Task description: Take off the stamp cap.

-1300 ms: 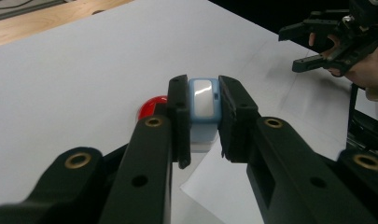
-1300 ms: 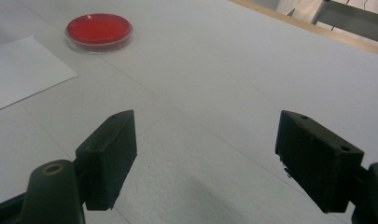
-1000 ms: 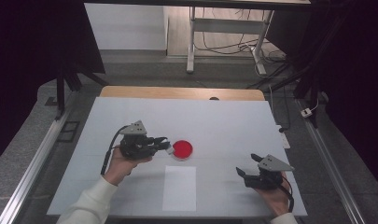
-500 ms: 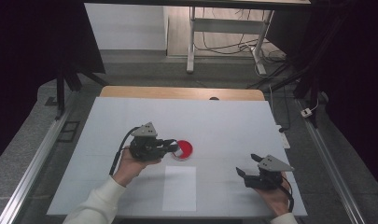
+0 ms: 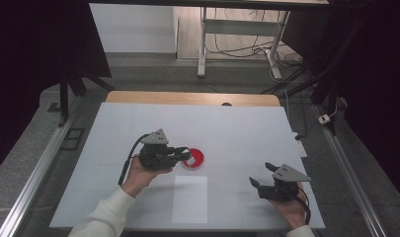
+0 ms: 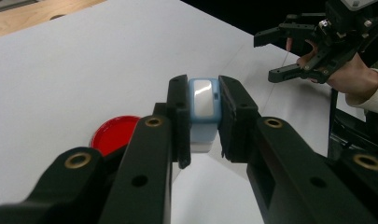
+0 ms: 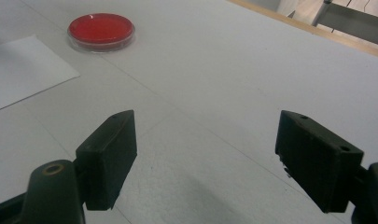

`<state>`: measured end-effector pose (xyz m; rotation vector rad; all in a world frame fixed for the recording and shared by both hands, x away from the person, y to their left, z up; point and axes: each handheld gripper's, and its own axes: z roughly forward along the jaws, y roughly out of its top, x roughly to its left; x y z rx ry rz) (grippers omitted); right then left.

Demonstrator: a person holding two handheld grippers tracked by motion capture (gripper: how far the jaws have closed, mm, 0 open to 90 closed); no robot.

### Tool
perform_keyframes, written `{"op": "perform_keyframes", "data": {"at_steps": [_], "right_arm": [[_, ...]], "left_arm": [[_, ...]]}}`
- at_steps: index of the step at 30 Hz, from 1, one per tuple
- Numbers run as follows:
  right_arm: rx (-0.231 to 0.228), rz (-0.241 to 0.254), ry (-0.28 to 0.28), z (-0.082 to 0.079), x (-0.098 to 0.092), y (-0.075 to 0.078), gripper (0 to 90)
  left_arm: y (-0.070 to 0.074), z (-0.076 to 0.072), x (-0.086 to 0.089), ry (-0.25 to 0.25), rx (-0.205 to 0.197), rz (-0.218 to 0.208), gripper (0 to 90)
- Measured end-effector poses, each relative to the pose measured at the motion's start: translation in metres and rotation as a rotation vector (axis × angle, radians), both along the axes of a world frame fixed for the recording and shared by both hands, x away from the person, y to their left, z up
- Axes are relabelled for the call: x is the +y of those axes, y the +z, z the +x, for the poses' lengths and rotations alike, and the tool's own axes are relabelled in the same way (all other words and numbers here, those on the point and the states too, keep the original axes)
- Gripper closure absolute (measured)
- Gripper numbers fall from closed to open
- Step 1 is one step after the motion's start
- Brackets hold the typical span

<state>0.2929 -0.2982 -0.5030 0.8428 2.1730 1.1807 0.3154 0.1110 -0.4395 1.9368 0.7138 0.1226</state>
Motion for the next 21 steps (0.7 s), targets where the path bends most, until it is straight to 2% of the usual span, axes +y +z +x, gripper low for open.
{"op": "perform_keyframes", "data": {"at_steps": [14, 21], "right_arm": [[-0.013, 0.022, 0.003, -0.0004, 0.0042, 0.0011, 20.5], [-0.001, 0.03, 0.008, 0.0, 0.0079, 0.0023, 21.1]], "left_arm": [[-0.001, 0.0019, -0.0028, 0.005, 0.002, -0.002, 75.1], [-0.0019, 0.0033, -0.0043, 0.004, 0.005, -0.002, 75.2]]}}
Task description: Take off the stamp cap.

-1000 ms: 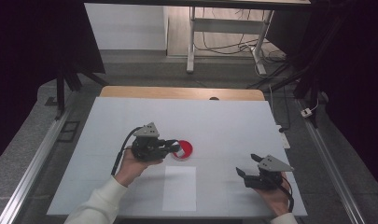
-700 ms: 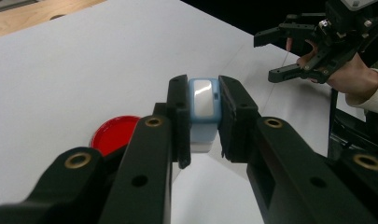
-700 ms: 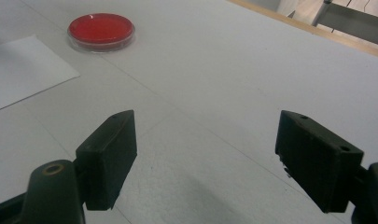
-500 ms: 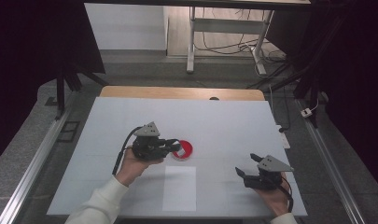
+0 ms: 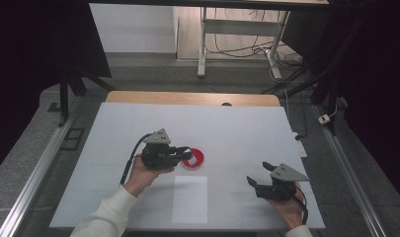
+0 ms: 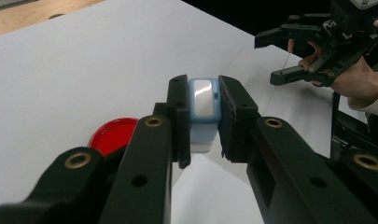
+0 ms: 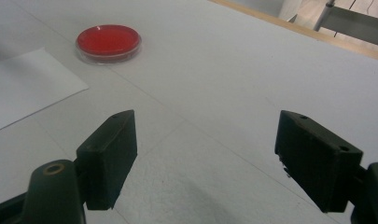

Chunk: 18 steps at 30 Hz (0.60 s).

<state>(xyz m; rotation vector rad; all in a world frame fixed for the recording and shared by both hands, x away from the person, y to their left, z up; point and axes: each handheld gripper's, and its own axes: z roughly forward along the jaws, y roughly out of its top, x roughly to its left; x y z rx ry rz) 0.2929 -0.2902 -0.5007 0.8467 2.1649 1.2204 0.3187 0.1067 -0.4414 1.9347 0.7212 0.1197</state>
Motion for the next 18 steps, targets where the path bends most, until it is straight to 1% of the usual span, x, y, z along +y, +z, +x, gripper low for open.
{"op": "perform_keyframes", "data": {"at_steps": [4, 11, 15, 18], "right_arm": [[0.006, 0.008, -0.009, -0.001, 0.002, 0.001, 21.5], [0.003, 0.043, -0.008, -0.002, 0.012, 0.005, 22.5], [-0.005, 0.038, -0.006, -0.004, 0.02, 0.007, 22.9], [-0.008, 0.044, -0.004, -0.004, 0.025, 0.008, 23.1]], "left_arm": [[-0.001, 0.001, 0.0, 0.002, 0.002, 0.0, 75.2], [-0.001, 0.002, 0.0, 0.005, 0.003, 0.0, 75.2], [-0.001, 0.002, 0.0, 0.007, 0.004, 0.0, 75.1], [-0.002, 0.002, -0.001, 0.006, 0.004, 0.0, 75.1]]}}
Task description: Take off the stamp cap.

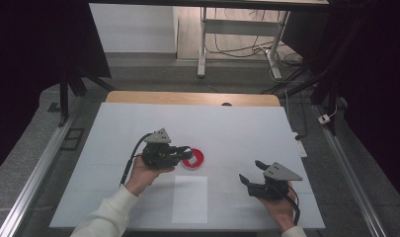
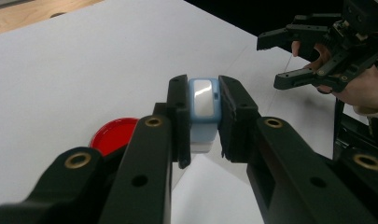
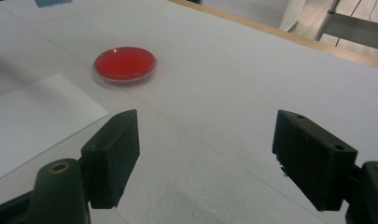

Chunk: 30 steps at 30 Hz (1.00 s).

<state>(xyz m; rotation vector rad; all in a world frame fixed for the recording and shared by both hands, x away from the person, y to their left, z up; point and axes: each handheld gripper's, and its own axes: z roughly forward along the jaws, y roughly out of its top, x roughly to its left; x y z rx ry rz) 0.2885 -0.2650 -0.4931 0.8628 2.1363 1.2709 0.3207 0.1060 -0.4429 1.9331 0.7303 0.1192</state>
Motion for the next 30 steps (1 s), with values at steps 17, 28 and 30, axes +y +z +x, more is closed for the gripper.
{"op": "perform_keyframes", "data": {"at_steps": [17, 28, 30], "right_arm": [[-0.008, -0.017, 0.045, -0.002, 0.034, -0.004, 25.7], [-0.015, -0.029, 0.064, -0.001, 0.046, -0.005, 27.2], [-0.015, -0.033, 0.069, -0.002, 0.049, -0.006, 27.5]], "left_arm": [[-0.001, 0.001, -0.004, 0.002, 0.0, -0.001, 75.2], [-0.002, 0.002, -0.006, 0.002, 0.0, -0.001, 75.2], [-0.002, 0.002, -0.007, 0.004, 0.001, -0.001, 75.2]]}}
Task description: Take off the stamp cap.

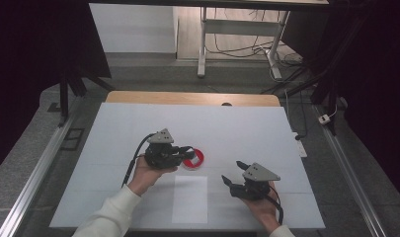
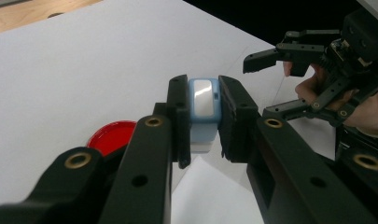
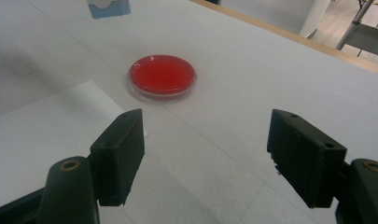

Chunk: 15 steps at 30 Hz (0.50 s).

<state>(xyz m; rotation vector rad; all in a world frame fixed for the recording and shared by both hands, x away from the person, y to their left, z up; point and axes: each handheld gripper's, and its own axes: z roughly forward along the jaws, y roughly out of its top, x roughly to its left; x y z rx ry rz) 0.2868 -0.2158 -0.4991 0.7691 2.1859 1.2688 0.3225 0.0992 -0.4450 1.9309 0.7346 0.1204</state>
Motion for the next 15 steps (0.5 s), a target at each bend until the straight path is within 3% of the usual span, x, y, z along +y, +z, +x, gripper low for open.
{"op": "perform_keyframes", "data": {"at_steps": [15], "right_arm": [[0.0, -0.004, 0.037, 0.003, 0.029, -0.003, 29.1]], "left_arm": [[-0.002, 0.002, -0.003, 0.008, 0.003, -0.001, 75.2]]}}
